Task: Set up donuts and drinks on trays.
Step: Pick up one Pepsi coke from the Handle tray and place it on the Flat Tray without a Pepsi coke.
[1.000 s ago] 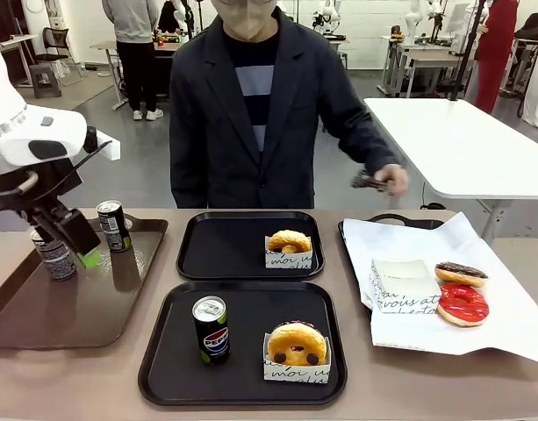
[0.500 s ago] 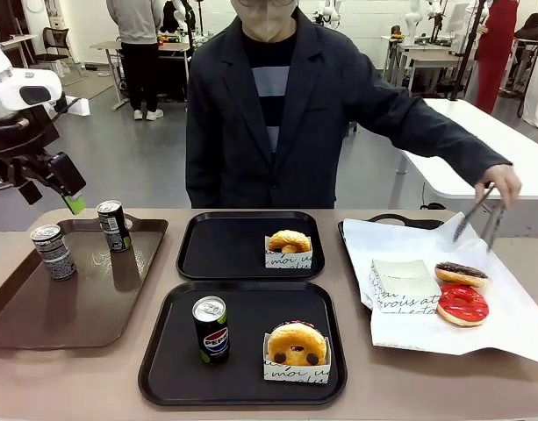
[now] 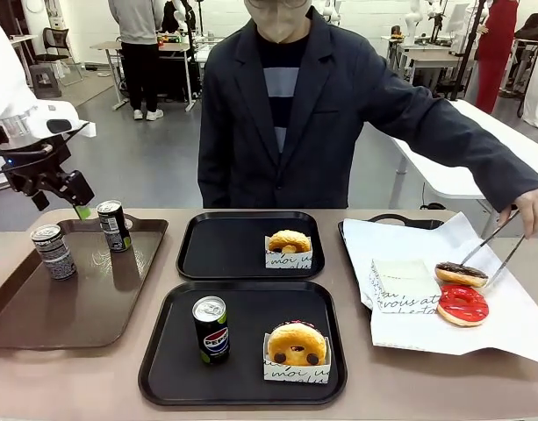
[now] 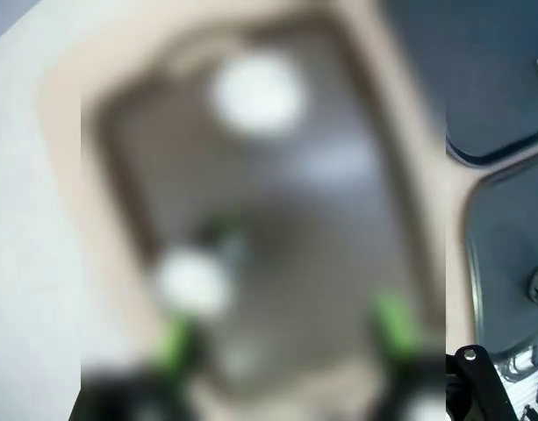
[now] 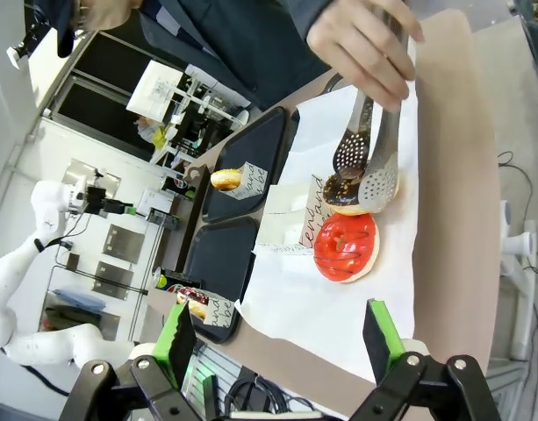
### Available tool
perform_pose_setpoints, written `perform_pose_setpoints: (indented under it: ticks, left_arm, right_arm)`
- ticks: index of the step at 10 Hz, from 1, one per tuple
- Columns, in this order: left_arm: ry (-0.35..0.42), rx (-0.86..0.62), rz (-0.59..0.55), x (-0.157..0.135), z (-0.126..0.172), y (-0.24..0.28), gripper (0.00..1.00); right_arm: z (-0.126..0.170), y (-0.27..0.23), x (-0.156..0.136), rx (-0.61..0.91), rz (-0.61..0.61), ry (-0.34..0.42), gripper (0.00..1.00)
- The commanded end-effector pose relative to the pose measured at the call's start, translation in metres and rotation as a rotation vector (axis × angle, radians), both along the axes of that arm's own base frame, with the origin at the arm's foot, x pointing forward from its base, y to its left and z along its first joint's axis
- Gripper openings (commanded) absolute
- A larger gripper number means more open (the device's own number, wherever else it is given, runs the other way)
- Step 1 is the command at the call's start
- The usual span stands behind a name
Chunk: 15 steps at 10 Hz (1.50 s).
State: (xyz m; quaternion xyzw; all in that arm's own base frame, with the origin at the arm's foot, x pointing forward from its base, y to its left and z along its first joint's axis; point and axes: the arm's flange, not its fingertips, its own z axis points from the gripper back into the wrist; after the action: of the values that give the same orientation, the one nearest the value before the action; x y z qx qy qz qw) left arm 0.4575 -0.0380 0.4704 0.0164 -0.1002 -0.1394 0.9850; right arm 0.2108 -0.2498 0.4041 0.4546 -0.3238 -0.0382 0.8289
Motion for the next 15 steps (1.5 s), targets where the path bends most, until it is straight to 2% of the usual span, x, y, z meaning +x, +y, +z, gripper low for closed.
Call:
perform_pose_setpoints:
  ticks: [1, 3, 5, 10, 15]
  left_arm:
    - [0.017, 0.049, 0.09, 0.012, -0.014, 0.018, 1.0]
    - [0.027, 0.063, 0.15, 0.012, -0.032, 0.038, 1.0]
    - [0.068, 0.049, 0.178, 0.015, -0.046, 0.051, 1.0]
    - [0.116, 0.023, 0.179, 0.024, -0.078, 0.053, 1.0]
    - [0.117, -0.026, 0.16, 0.023, -0.097, 0.049, 1.0]
  right_arm:
    - [-0.001, -0.001, 0.003, 0.016, -0.004, -0.037, 1.0]
    - [-0.001, -0.001, 0.003, 0.016, -0.004, -0.037, 1.0]
    - [-0.001, -0.001, 0.003, 0.016, -0.004, -0.037, 1.0]
    - [-0.001, -0.001, 0.003, 0.016, -0.004, -0.037, 1.0]
    - [-0.001, -0.001, 0.003, 0.016, -0.004, -0.037, 1.0]
